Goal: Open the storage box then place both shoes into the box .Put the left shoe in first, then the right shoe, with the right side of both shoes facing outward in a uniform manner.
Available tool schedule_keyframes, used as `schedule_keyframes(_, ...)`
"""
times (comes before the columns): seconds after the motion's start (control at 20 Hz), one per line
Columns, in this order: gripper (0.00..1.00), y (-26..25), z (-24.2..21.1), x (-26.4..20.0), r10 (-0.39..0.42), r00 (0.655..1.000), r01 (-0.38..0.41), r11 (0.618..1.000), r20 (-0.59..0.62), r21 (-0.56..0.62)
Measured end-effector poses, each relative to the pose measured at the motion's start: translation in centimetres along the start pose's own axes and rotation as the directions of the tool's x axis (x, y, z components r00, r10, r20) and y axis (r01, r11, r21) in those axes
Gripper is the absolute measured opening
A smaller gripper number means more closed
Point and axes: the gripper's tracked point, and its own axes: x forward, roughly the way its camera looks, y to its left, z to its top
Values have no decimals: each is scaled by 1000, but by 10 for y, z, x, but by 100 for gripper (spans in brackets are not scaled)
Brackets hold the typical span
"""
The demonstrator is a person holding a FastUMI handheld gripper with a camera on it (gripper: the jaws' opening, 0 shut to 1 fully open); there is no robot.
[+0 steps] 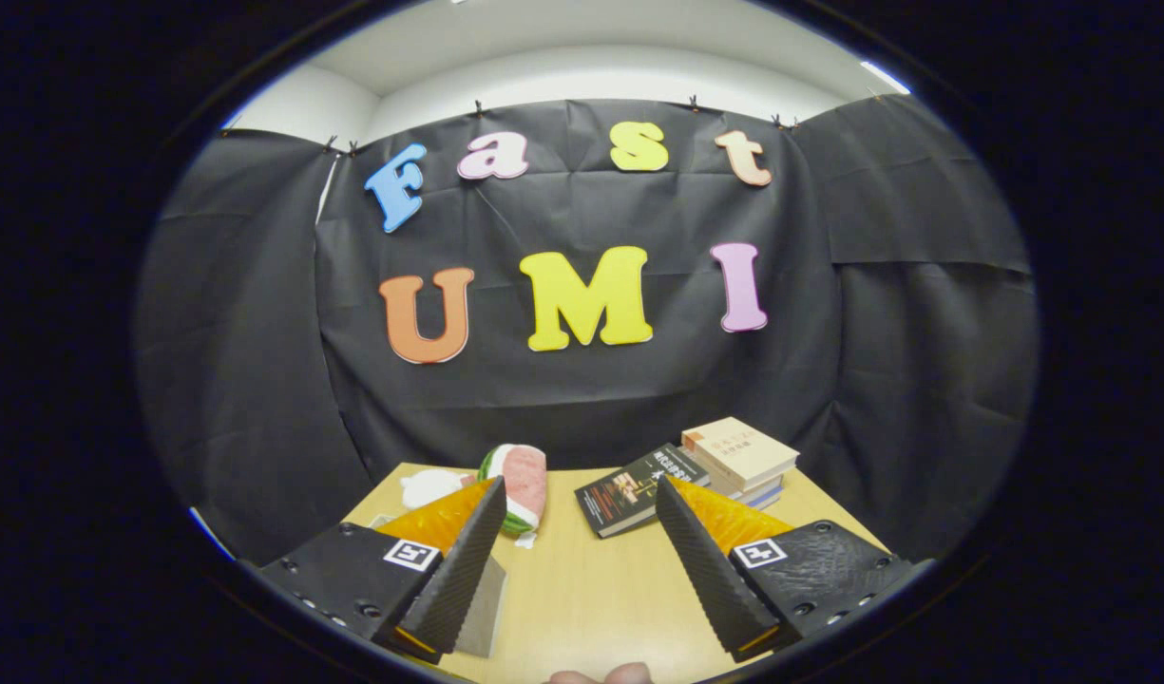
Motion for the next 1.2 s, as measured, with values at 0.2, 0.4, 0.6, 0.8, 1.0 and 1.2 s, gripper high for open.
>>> schedule_keyframes(0.2, 96, 10, 2, -2, 4, 1000, -4, 1000, 10, -4)
schedule_keyframes(0.4, 96, 26, 6, -3, 8, 1000, -8, 999, 15, -31)
schedule_keyframes(0.6, 96, 42, 11, -9, 14, 999, -13, 999, 35, -34)
schedule_keyframes(0.8, 96, 47, 7, -13, -7, 1000, 7, 1000, 27, -25)
schedule_keyframes(1.0, 96, 51, 8, -16, -26, 999, 26, 1000, 42, -15)
schedule_keyframes(1.2, 96, 62, 2, -18, -32, 999, 32, 999, 33, -3)
